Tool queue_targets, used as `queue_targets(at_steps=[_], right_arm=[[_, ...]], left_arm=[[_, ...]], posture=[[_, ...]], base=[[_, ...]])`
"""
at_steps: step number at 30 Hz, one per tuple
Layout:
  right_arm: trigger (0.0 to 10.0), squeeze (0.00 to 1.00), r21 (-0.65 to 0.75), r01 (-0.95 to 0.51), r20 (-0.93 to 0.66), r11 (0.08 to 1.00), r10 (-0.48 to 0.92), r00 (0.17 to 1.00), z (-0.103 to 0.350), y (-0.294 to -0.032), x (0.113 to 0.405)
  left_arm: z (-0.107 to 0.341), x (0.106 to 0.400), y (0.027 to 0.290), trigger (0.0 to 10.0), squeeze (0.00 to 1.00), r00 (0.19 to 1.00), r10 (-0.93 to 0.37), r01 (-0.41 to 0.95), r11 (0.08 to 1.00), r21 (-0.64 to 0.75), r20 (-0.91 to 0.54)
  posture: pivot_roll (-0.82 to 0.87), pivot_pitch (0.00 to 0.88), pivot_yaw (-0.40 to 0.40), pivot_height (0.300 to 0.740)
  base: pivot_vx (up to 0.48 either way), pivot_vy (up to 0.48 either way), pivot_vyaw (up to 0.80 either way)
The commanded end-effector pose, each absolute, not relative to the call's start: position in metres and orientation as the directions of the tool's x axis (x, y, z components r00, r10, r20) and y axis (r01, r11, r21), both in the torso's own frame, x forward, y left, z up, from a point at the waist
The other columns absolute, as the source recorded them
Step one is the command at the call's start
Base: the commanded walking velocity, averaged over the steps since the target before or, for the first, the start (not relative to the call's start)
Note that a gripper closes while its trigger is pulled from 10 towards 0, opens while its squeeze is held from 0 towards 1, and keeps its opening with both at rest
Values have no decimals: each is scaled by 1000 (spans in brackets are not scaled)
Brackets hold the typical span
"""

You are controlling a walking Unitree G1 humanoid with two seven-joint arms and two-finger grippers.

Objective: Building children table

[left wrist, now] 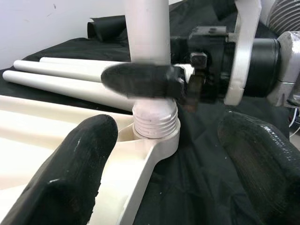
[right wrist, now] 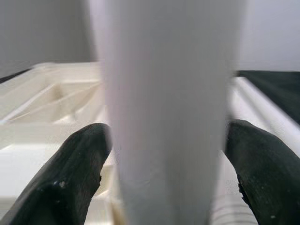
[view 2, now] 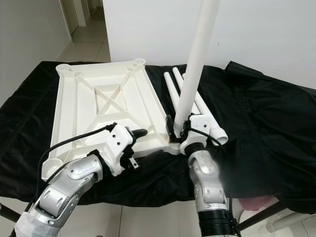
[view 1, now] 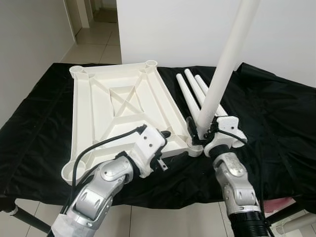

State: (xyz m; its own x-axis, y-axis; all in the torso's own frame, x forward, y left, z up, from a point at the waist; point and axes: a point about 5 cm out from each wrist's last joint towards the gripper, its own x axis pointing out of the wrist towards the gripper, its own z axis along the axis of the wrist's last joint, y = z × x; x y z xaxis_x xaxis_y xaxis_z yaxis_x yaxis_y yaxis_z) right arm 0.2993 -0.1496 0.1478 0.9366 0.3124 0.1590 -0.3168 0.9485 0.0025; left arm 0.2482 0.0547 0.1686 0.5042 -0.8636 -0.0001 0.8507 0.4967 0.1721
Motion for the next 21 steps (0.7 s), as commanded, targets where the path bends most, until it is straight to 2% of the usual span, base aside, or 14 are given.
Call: queue_targets(at_steps=[1,2,4,11,12,13,14,15,16,21], right_arm=[[10000,0,10,-367,148,930,362,920,146,-149,300],[10000,0,10,-367,148,930,362,920,146,-149,300],[10000,0,-42,-534,92,844,536,839,143,-149,307],[10000,0,-106,-659,15,745,664,748,136,-146,317],[8078,0,-116,-675,-1,728,680,733,135,-146,320],[8078,0,-116,-675,-1,728,680,733,135,-146,320],[3333,0,-117,-688,-10,716,692,722,135,-146,322],[2235,0,-122,-692,-15,711,696,718,136,-146,324],[0,0,-121,-692,-21,712,695,719,135,-147,325],[0,0,-123,-696,-33,707,698,715,134,-151,325]], left_arm=[[169,249,56,10000,0,490,-872,858,482,179,0],[169,249,56,10000,0,490,-872,858,482,179,0],[169,248,55,10000,0,490,-872,858,482,178,-2],[170,248,55,10000,0,491,-871,858,482,176,-3],[170,249,55,10000,0,490,-872,858,482,176,-4],[170,249,55,10000,0,490,-872,858,482,176,-4],[170,249,56,10000,0,490,-872,858,482,178,-6],[170,250,56,10000,0,490,-872,858,481,181,-7],[171,250,56,10000,0,490,-872,858,481,183,-8],[172,251,57,10000,0,493,-870,856,483,186,-6]], posture=[[-42,19,-33,740],[-42,19,-33,740],[-41,17,-27,740],[-35,19,-19,740],[-34,20,-14,740],[-34,20,-14,740],[-32,19,-13,740],[-31,20,-13,740],[-29,20,-13,740],[-24,27,-13,740]], base=[[0,0,0],[0,0,0],[0,0,0],[0,0,0],[0,0,0],[0,0,0],[0,0,0],[0,0,0],[0,0,0],[0,0,0]])
